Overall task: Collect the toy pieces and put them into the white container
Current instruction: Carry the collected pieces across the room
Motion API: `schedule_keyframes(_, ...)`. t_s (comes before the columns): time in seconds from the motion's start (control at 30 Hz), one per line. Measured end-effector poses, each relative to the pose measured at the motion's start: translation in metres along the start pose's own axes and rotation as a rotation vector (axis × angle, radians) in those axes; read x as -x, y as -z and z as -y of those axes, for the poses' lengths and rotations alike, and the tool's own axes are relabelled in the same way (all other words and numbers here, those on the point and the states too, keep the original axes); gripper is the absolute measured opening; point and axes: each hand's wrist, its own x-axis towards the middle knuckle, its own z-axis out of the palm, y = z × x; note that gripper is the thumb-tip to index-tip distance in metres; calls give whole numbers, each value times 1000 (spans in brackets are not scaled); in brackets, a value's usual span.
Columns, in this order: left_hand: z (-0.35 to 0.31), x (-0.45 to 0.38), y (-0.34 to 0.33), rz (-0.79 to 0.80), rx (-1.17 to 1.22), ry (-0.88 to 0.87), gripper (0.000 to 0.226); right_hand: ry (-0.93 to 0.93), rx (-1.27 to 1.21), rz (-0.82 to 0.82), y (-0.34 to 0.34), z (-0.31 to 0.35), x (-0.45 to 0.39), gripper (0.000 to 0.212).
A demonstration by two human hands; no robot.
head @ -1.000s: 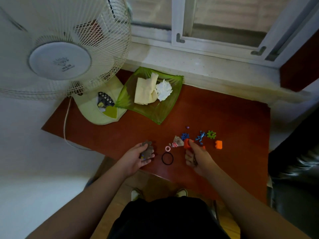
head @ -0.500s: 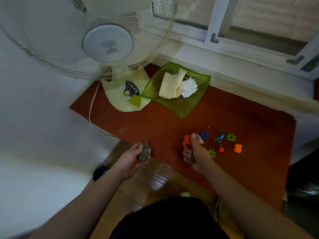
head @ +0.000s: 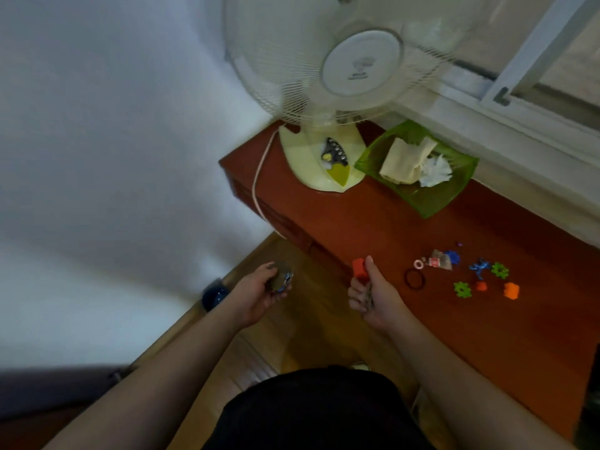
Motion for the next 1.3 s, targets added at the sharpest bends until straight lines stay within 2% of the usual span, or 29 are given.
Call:
schedule_keyframes(0.17,-3,21,77,-71,22,-74,42,27,118,47,-46,-44,1,38)
schedule_keyframes(0.33,-5,49,132,-140,-45,-178,34,-29,176,105,-78,-82,0,37)
schedule_keyframes(0.5,-5,58,172,-341,-50,-195,29,-96,191,153,-101,-97,-8,39)
schedule_keyframes(0.7,-5,55,192,-474,75,-191,27,-165,292,138,-127,-99,-33,42)
schedule_keyframes(0.87,-13,45,202,-517,19,-163,33,-272,299,173,-153,-96,-57,35)
schedule_keyframes(1.0,-20,36,204,-546,-27,-158,29,-345,329,204,-166,-87,-79,35)
schedule_keyframes(1.3,-7,11,230,-634,2,-99,39,-385,419,168,-196,-87,-125,39)
